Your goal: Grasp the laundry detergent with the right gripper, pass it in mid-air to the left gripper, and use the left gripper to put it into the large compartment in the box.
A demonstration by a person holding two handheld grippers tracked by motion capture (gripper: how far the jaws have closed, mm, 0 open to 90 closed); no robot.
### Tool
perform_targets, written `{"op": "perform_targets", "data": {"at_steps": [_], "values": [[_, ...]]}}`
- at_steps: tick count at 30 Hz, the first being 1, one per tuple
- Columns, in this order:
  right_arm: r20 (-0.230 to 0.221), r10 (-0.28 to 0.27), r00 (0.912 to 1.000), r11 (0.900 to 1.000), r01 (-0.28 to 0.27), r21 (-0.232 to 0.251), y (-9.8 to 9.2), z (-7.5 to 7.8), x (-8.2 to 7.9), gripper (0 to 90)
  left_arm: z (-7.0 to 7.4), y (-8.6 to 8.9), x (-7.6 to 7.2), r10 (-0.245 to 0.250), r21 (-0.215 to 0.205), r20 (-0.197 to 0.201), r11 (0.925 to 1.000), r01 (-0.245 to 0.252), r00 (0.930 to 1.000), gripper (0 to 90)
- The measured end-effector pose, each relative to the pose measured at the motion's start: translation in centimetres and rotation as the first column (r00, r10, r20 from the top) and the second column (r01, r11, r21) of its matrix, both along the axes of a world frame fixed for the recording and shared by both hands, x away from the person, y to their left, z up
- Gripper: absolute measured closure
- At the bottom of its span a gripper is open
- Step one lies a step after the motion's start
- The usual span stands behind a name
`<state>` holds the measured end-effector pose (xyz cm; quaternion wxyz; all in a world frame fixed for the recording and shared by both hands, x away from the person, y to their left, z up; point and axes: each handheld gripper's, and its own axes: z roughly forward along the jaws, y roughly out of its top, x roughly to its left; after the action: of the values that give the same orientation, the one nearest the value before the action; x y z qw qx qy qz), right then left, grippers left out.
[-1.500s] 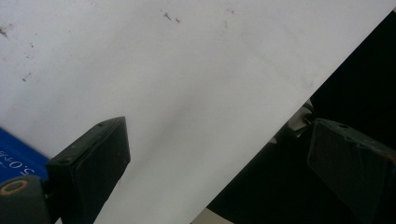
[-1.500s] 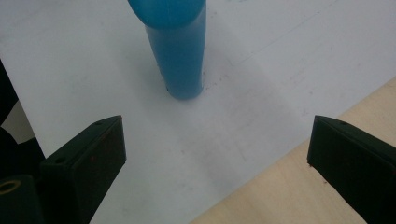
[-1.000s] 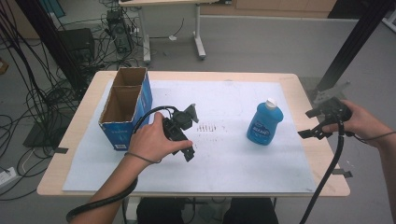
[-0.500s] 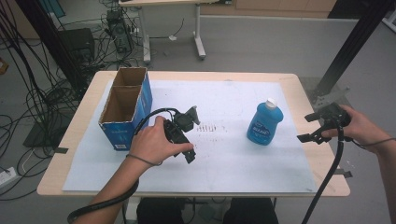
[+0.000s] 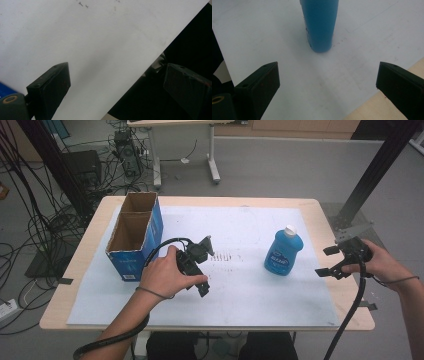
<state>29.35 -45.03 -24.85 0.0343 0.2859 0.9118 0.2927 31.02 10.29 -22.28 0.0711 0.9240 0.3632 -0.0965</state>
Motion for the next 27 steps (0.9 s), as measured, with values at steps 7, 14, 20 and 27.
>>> {"op": "perform_targets", "data": {"at_steps": [7,14,20,27], "values": [[0.011,-0.005,0.9999,1.000,0.005,0.023,-0.4,-0.9,-0.6,4.6,0.0,0.1,0.1,0.004,-0.011,0.005,0.9999,-0.003,1.0000,6.1],[0.025,-0.010,0.9996,0.999,0.009,0.038,-0.7,-1.6,-1.1,4.6,0.1,0.1,0.1,0.002,-0.013,0.004,0.9999,-0.002,1.0000,6.1],[0.042,-0.020,0.9989,0.998,0.018,0.057,-0.9,-2.2,-1.6,4.5,0.2,0.2,0.1,0.002,-0.022,0.004,0.9998,-0.002,1.0000,6.2],[0.065,-0.035,0.9973,0.995,0.028,0.095,-1.3,-2.8,-2.2,4.4,0.1,0.3,0.1,0.002,-0.023,0.004,0.9997,-0.002,1.0000,6.2]]}}
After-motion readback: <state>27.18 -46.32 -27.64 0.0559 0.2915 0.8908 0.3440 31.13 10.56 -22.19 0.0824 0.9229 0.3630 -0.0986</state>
